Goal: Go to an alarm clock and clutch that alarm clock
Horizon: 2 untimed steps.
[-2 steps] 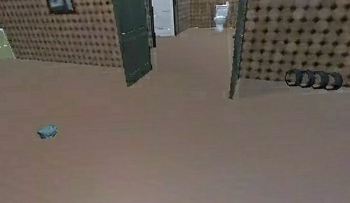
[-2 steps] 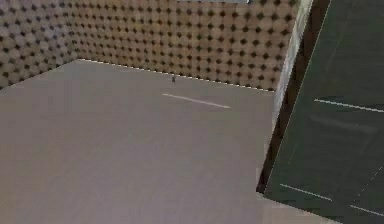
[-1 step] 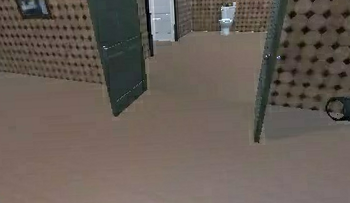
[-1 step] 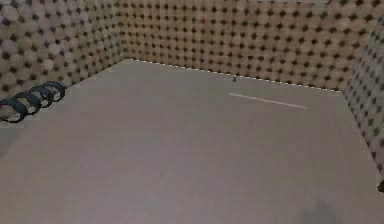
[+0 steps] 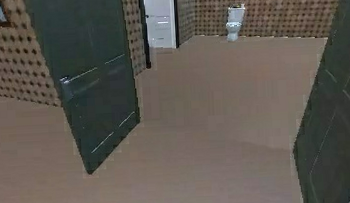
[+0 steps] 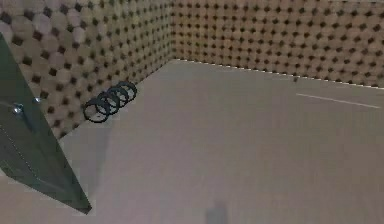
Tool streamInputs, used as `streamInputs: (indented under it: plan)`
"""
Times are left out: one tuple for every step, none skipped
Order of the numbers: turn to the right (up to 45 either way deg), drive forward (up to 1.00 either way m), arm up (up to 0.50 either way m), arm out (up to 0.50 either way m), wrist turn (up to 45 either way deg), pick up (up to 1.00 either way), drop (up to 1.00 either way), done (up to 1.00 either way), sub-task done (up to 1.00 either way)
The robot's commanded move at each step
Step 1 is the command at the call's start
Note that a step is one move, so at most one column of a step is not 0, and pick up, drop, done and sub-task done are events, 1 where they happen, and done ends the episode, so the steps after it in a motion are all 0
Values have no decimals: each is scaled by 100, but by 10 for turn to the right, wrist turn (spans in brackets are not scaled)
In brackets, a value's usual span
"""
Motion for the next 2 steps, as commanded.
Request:
streamInputs:
  plan:
    - [0,100,0,0,0,0,0,0,0]
    - [30,0,0,0,0,0,0,0,0]
